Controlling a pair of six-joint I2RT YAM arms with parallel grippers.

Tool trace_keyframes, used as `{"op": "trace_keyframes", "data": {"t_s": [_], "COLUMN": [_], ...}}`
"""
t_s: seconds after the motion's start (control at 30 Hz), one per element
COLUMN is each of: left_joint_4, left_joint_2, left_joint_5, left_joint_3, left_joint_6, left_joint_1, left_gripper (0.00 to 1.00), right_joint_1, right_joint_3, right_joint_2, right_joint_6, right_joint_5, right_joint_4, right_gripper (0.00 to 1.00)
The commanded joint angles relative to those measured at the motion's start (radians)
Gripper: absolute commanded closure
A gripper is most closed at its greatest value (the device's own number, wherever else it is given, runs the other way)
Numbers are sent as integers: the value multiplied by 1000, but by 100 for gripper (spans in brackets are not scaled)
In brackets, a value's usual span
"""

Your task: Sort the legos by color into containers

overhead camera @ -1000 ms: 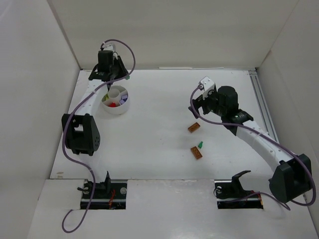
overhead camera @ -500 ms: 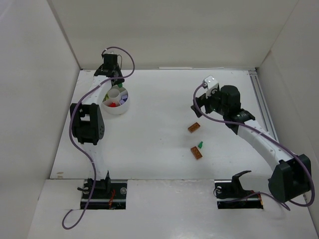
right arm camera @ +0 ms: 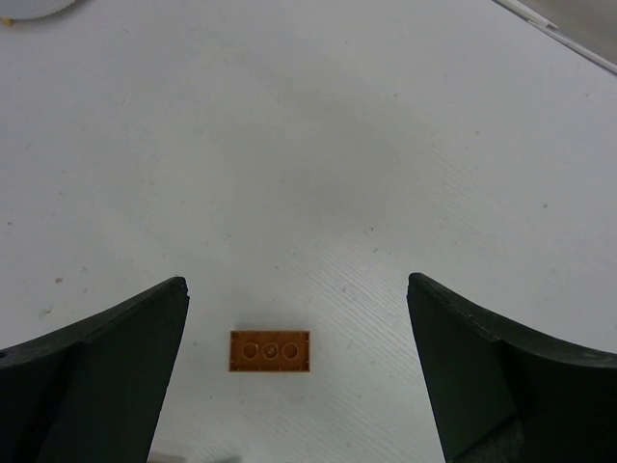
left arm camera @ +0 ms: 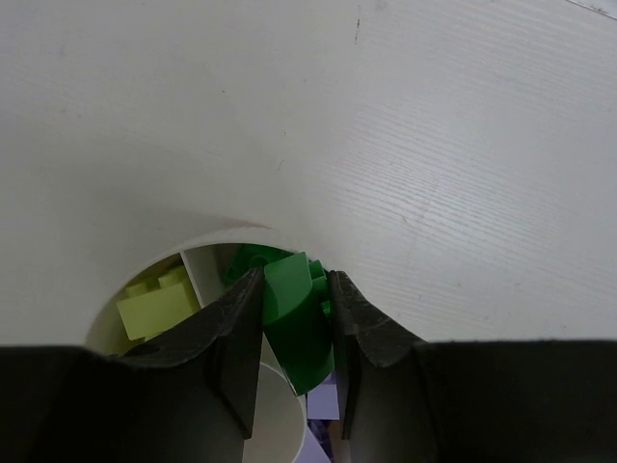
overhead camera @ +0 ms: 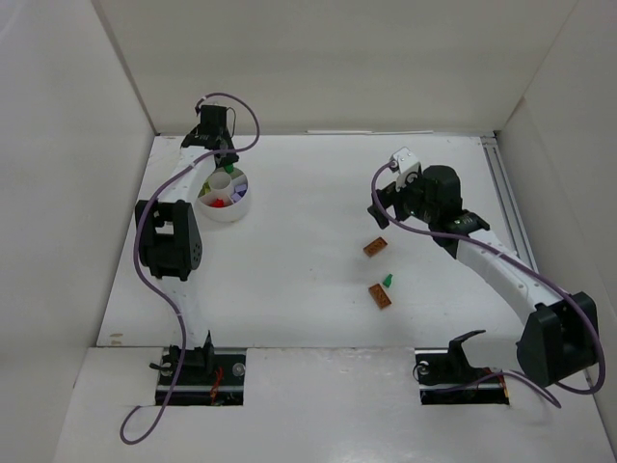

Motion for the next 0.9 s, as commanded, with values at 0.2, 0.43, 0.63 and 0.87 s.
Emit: {"op": "trace_keyframes", "data": {"t_s": [0.2, 0.43, 0.63, 0.87], "left_joint_4": [-11, -2, 9, 136], "left_joint_2": [-56, -102, -143, -310], "left_joint_5": [18, 27, 56, 269], "left_joint_3": [23, 14, 5, -94], "left_joint_6": [16, 26, 26, 35], "left_joint_1": [6, 6, 15, 15], "left_gripper": [66, 60, 58, 8], "right_joint_1": [-8, -8, -8, 5], "right_joint_3": [2, -18, -38, -101], "right_joint_2": [-16, -48, -80, -157], "right_joint_6": [10, 10, 20, 203], "right_joint_5": [3, 3, 3, 176], "right_joint_4": [16, 16, -18, -289], "right_gripper": [0, 0, 0, 0]}}
